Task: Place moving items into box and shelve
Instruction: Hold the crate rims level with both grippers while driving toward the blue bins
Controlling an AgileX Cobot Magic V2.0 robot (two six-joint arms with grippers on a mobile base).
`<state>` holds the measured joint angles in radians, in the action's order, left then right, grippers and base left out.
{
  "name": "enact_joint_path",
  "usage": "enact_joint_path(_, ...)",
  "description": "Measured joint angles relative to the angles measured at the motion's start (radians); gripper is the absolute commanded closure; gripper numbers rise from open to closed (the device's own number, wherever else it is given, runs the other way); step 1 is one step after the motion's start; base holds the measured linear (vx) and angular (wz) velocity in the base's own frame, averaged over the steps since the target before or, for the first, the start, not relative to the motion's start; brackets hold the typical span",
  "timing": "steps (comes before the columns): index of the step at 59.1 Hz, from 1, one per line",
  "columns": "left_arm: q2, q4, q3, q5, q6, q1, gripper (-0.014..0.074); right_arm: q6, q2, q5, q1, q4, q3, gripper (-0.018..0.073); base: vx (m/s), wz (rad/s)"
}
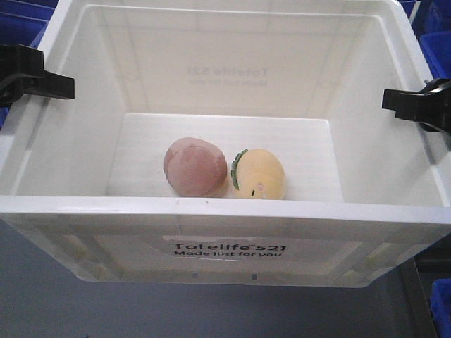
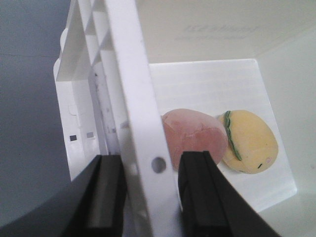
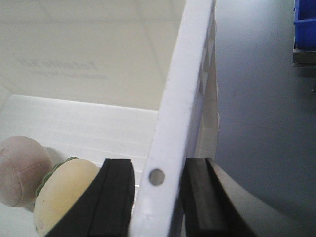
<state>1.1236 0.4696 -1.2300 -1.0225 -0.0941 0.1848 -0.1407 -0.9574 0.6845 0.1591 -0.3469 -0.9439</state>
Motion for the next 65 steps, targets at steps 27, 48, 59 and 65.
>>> enact_joint_path(27,0.003,0.0,0.0,0.0,0.0,0.0,0.0603,0.0,0.0,0.0,0.0,0.001,0.0,0.0565,0.29,0.32)
enact_joint_path(48,0.003,0.0,0.0,0.0,0.0,0.0,0.0603,0.0,0.0,0.0,0.0,0.001,0.0,0.0565,0.23,0.53)
enact_joint_path(59,0.003,0.0,0.0,0.0,0.0,0.0,0.0603,0.0,0.0,0.0,0.0,0.001,0.0,0.0565,0.19,0.61)
enact_joint_path(65,0.003,0.0,0.0,0.0,0.0,0.0,0.0603,0.0,0.0,0.0,0.0,0.001,0.0,0.0565,0.18,0.62)
